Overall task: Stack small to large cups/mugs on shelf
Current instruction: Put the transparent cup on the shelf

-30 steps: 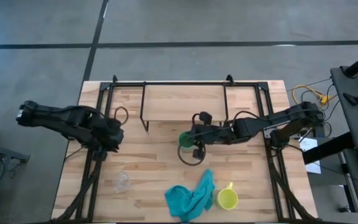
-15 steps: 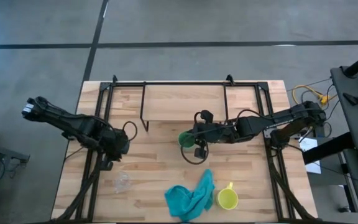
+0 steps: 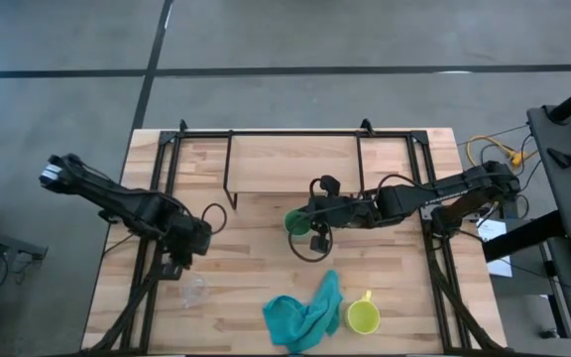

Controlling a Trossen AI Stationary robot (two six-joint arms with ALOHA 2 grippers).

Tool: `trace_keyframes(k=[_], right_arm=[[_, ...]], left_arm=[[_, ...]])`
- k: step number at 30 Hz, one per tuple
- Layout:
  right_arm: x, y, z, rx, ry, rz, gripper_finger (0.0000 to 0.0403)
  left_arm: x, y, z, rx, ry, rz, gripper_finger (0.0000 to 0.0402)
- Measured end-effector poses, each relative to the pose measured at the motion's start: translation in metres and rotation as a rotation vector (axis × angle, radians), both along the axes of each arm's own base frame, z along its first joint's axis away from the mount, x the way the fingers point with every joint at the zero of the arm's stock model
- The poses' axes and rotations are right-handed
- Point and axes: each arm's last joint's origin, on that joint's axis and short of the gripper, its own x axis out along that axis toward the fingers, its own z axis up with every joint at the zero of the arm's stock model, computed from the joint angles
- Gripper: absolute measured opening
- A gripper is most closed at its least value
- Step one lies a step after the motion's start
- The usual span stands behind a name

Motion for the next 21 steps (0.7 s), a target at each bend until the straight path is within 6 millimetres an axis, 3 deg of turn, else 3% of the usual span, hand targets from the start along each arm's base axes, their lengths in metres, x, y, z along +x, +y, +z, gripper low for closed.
trace_keyframes(k=[21], right_arm=[[0.000, 0.000, 0.000, -0.006, 0.003, 0.004, 0.0063]], left_arm=[[0.034, -0.016, -0.037, 0.086, 0.132, -0.014, 0.0050]])
